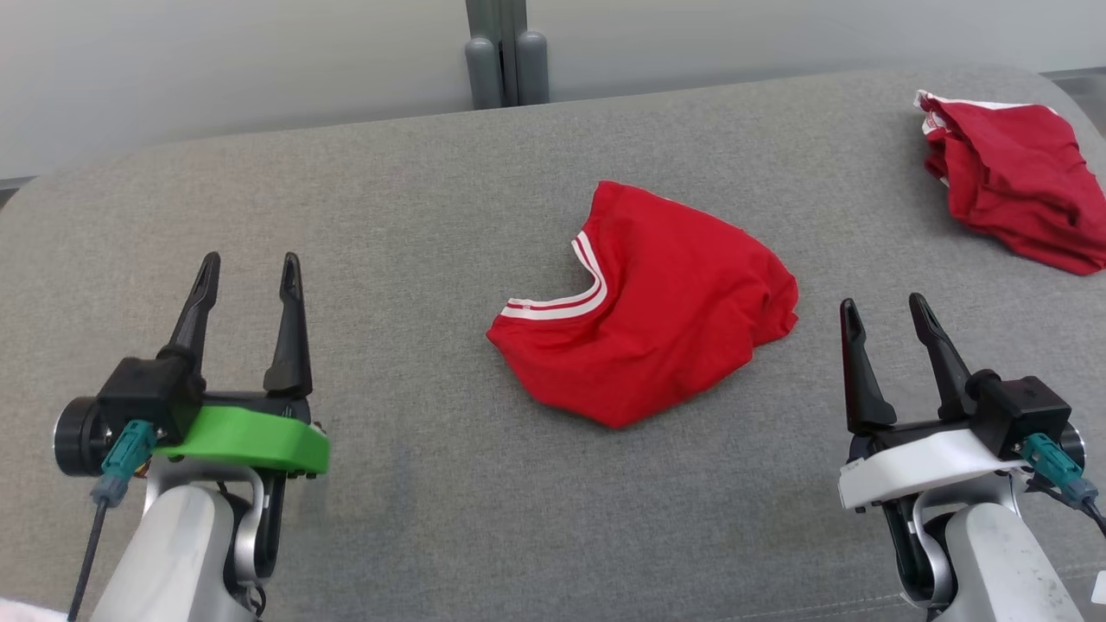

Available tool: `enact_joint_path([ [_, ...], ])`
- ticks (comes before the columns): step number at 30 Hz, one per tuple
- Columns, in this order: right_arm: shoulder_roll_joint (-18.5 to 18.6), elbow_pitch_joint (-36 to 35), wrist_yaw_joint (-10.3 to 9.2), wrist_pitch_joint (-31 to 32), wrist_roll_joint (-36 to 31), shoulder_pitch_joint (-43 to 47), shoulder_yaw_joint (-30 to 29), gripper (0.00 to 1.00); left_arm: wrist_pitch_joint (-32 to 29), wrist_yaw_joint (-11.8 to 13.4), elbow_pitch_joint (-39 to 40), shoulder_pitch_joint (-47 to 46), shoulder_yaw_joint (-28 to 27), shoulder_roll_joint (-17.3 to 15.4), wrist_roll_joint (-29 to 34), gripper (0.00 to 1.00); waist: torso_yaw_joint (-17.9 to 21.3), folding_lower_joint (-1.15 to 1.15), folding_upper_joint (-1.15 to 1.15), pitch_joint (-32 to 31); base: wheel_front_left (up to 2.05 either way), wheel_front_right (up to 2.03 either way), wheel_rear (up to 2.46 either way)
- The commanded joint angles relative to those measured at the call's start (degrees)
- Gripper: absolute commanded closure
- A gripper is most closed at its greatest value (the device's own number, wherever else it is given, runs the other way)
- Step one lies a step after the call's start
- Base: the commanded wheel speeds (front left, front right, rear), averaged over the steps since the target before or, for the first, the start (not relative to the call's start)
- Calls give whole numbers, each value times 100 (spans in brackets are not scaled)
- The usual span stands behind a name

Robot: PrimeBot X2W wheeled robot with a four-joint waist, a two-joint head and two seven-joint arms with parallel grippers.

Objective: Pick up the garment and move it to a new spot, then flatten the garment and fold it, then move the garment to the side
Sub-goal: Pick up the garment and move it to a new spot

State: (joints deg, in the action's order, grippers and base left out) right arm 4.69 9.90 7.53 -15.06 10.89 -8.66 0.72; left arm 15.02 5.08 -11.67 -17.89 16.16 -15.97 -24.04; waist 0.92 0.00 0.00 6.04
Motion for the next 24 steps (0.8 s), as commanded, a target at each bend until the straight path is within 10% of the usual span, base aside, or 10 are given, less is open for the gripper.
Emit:
enact_joint_path([
  [1, 22, -13, -9, -13, -20, 54, 10, 0, 17, 23, 81, 180, -87, -49, 45, 0, -117, 0, 0, -106, 0, 0, 0],
  [24, 15, -365, -9, 237, -76, 510, -74, 0, 18, -323, 684, 1535, -881, 199, 384, 0, -361, 0, 0, -403, 0, 0, 0],
])
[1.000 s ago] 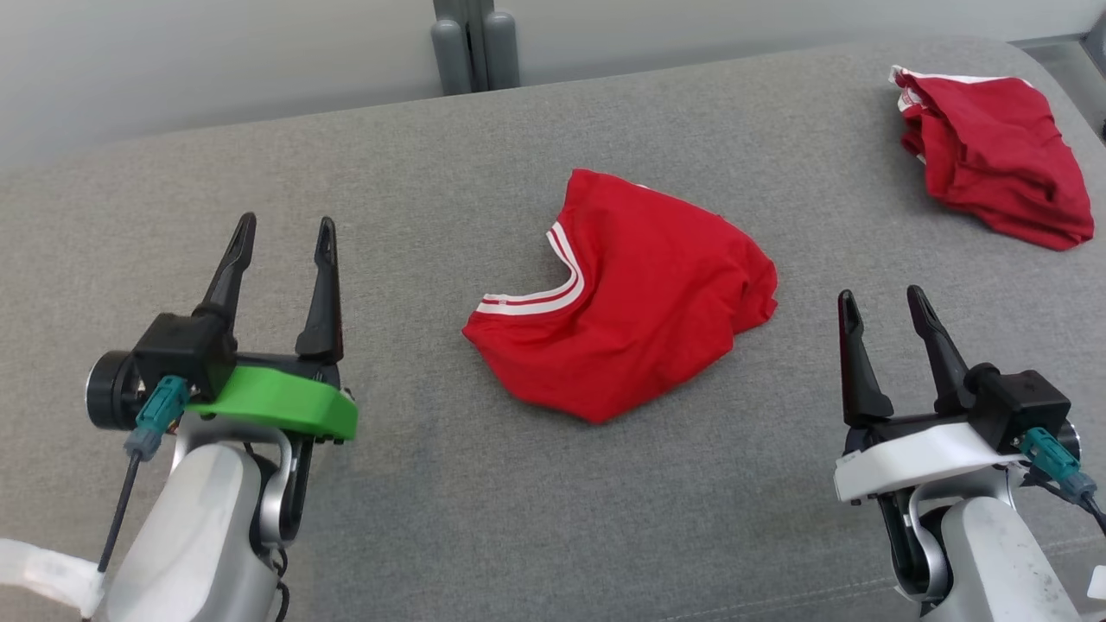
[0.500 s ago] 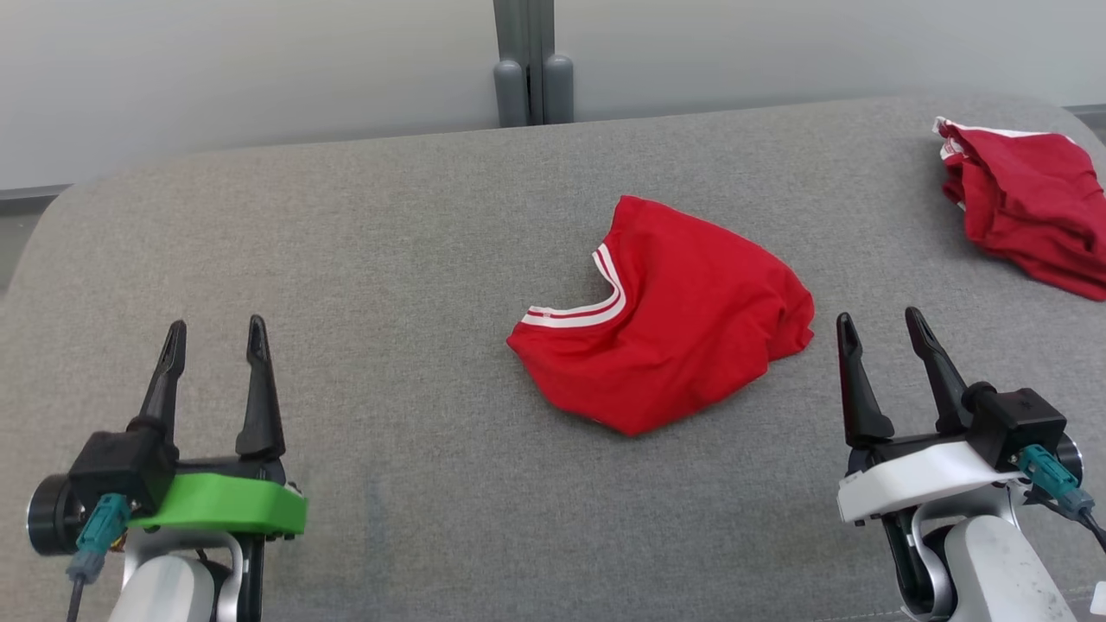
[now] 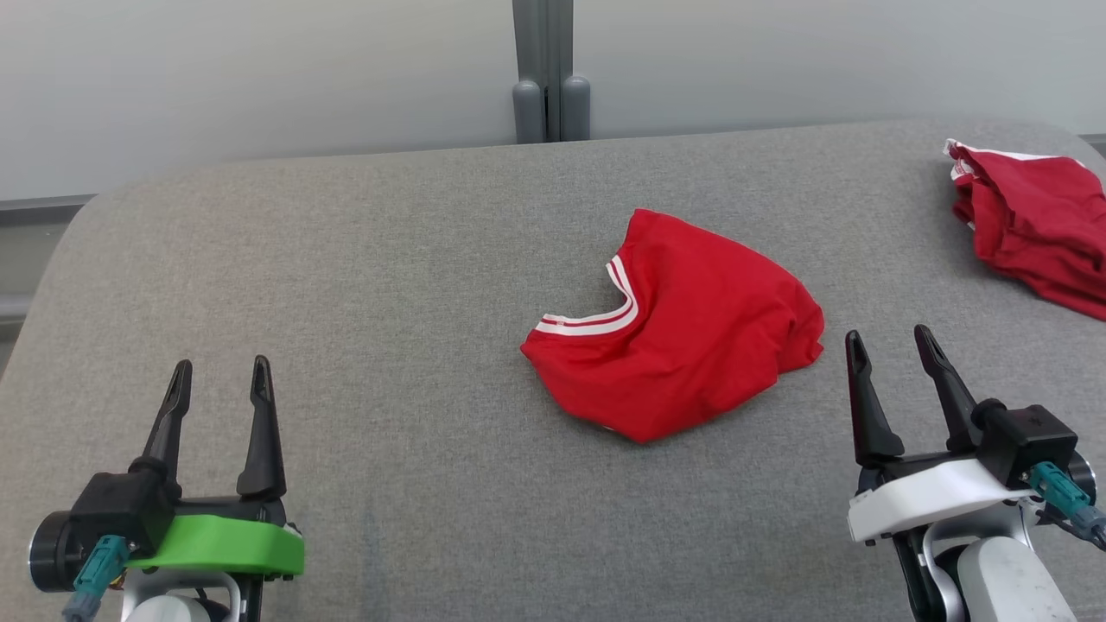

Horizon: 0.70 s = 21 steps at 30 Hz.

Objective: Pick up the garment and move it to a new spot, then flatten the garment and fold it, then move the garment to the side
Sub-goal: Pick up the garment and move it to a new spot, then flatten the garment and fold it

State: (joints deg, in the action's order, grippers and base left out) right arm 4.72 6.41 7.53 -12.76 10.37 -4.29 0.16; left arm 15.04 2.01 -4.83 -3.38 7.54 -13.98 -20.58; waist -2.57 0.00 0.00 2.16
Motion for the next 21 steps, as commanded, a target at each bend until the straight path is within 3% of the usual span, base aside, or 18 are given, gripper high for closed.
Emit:
enact_joint_path([
  [1, 8, -26, -9, 17, -23, 89, -34, 0, 17, -40, -9, 86, -37, 5, 54, 0, -20, 0, 0, -31, 0, 0, 0],
  [21, -88, -50, -9, 95, -54, 238, -136, 0, 17, -266, -160, 160, -163, 120, 195, 0, -66, 0, 0, -105, 0, 0, 0],
])
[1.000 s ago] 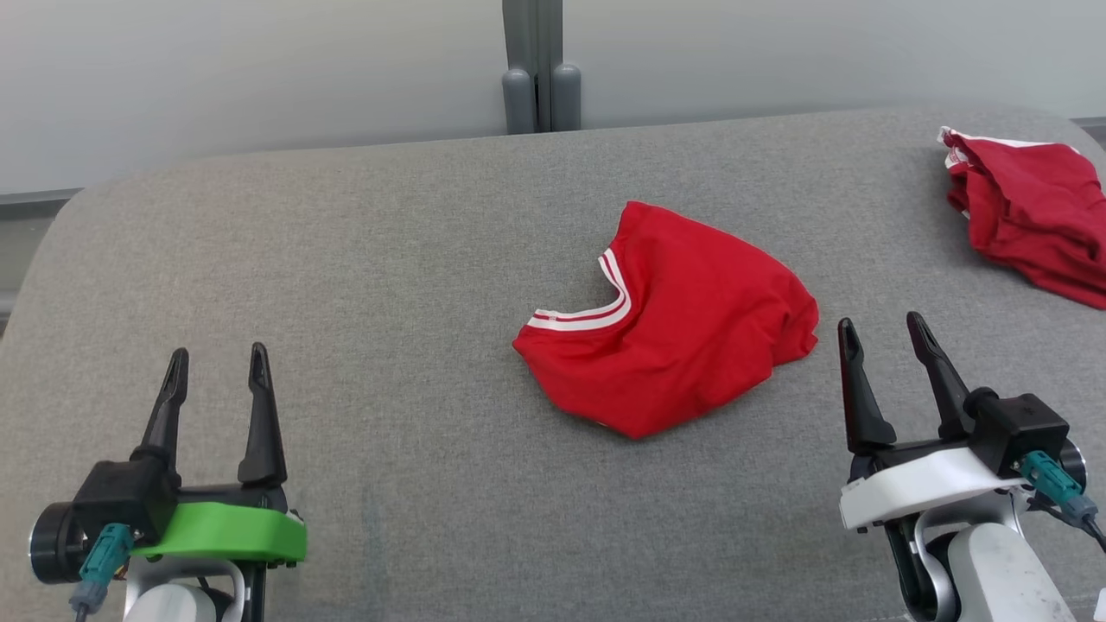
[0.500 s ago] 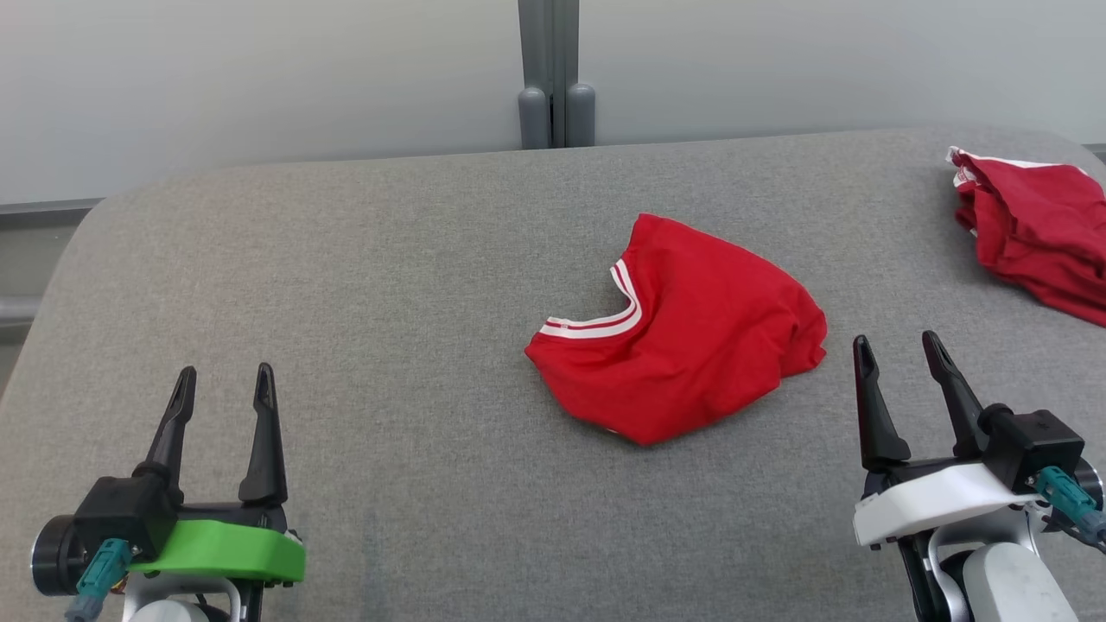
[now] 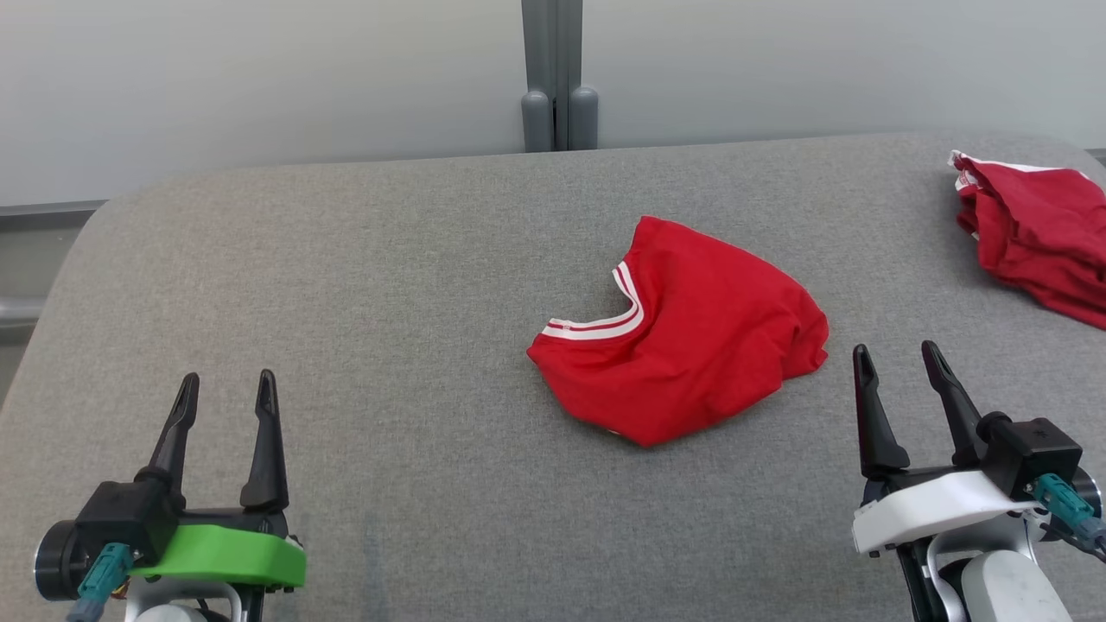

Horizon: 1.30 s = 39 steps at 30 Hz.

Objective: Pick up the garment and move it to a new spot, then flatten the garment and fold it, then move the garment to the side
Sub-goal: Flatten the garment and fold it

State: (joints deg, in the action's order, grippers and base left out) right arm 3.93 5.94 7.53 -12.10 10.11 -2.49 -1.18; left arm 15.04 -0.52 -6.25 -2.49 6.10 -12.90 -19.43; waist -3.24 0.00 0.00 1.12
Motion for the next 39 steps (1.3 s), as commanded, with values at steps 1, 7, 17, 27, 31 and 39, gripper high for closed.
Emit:
enact_joint_path([
  [1, -10, 0, -9, 34, -30, 61, 0, 0, 17, -18, -25, 74, -25, 16, 83, 0, 1, 0, 0, -5, 0, 0, 0],
  [7, -20, 1, -9, 28, -40, 83, 13, 0, 17, -33, -49, 100, -61, 41, 94, 0, 7, 0, 0, -24, 0, 0, 0],
  [17, -28, -15, -9, 61, -46, 79, 26, 0, 17, -63, -80, 105, -97, 74, 151, 0, 10, 0, 0, -21, 0, 0, 0],
  [27, -38, -27, -9, 67, -68, 92, 15, 0, 17, -85, -134, 70, -135, 82, 183, 0, 7, 0, 0, -29, 0, 0, 0],
  [31, -43, -19, -9, 60, -65, 75, 16, 0, 17, -96, -140, 65, -145, 86, 192, 0, 10, 0, 0, -19, 0, 0, 0],
  [39, -32, 21, -9, 46, -45, 36, 27, 0, 18, -97, -159, 70, -145, 104, 220, 0, 27, 0, 0, -9, 0, 0, 0],
])
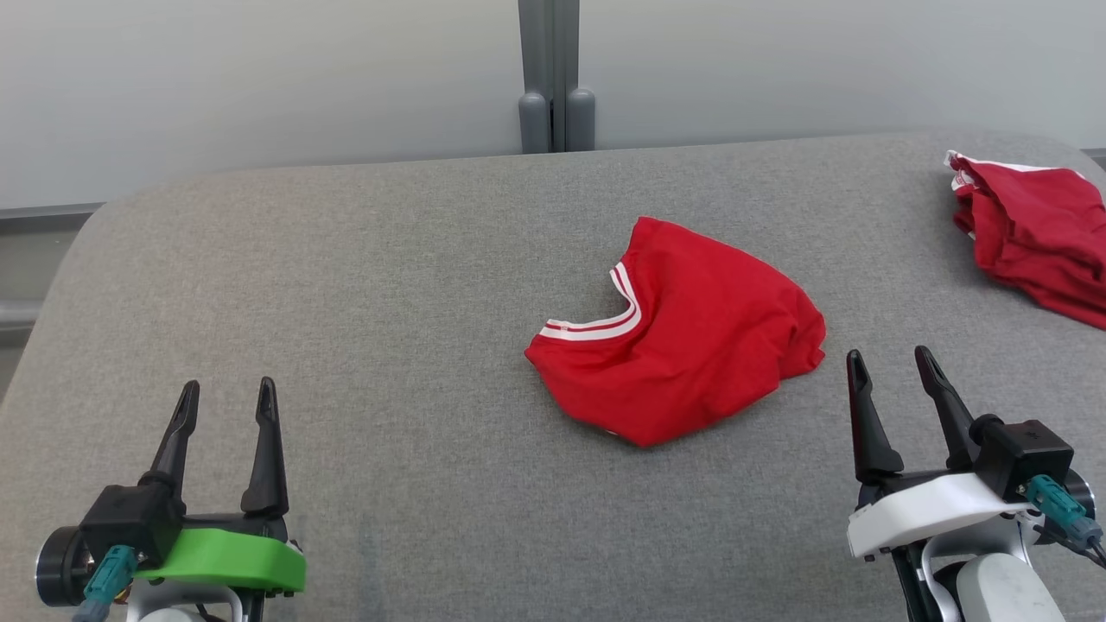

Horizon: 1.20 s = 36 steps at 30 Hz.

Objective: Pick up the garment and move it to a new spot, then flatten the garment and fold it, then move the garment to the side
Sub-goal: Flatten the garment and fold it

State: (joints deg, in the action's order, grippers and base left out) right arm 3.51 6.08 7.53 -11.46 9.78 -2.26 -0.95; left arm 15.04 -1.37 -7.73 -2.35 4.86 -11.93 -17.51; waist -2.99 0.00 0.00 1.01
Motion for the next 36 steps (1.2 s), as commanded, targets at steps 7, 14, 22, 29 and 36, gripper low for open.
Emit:
enact_joint_path([
  [7, 17, 28, -9, -22, -10, -19, 12, 0, 18, -28, -56, 6, -2, 25, 53, 0, 26, 0, 0, 28, 0, 0, 0],
  [14, 22, 55, -9, -19, 9, -111, 114, 0, 18, -80, -165, -200, 156, 75, 109, 0, 157, 0, 0, 77, 0, 0, 0],
  [22, 62, 70, -9, -59, 69, -283, 224, 0, -5, -271, -390, -953, 473, 123, 204, 0, 539, 0, 0, 370, 0, 0, 0],
  [29, 45, 82, -9, -143, 134, -565, 296, 0, -149, -426, -725, -2126, 750, 45, 282, 0, 1124, 0, 0, 927, 0, 0, 0],
  [36, 4, 177, -9, -266, 233, -813, 277, 0, -420, -537, -1154, -3299, 1017, -83, 328, 0, 1657, 0, 0, 1476, 0, 0, 0],
])
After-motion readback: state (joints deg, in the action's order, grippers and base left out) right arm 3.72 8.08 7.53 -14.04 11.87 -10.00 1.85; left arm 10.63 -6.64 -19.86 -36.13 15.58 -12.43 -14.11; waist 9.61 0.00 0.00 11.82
